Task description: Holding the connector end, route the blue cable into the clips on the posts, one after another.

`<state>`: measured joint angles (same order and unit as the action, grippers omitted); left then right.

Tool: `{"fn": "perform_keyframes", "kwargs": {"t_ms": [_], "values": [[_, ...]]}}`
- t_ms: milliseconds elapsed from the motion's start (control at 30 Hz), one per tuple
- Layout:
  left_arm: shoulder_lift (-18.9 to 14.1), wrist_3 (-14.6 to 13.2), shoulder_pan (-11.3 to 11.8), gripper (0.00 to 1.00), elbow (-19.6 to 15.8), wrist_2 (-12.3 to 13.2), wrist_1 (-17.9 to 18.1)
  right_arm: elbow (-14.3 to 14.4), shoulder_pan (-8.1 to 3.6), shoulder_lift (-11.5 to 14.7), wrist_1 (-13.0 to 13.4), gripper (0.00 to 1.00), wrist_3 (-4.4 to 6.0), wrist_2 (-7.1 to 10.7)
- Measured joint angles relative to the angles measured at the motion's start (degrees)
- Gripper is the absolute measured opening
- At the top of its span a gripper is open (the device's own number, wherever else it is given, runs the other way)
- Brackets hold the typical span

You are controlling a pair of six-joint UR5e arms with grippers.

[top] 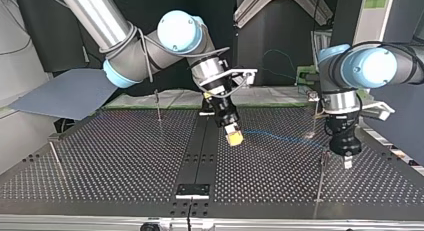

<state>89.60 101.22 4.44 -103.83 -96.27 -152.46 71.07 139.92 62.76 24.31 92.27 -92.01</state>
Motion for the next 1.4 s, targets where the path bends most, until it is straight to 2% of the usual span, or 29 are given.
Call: {"fn": "perform_keyframes", "kwargs": {"t_ms": [267,533,767,1167,1400], "values": [[0.0,0.5,1.0,0.0,1.3,1.5,0.2,0.0,-0.45,-0.1,0.2,0.0,-0.11,0.01],[0.1,1.5,1.3,0.0,1.8,2.8,0.2,-1.2,-0.56,-0.1,0.2,0.0,0.0,1.11],[1.9,2.7,1.7,0.0,2.6,4.3,0.6,-1.6,-1.04,-0.1,0.1,0.0,0.11,1.25],[5.3,6.2,3.1,0.0,3.5,6.7,4.2,-2.1,-3.19,-2.1,0.4,0.0,0.76,1.88],[6.3,7.5,4.2,0.0,4.3,7.8,5.6,-3.7,-4.89,-2.7,0.4,0.0,1.31,2.8]]}}
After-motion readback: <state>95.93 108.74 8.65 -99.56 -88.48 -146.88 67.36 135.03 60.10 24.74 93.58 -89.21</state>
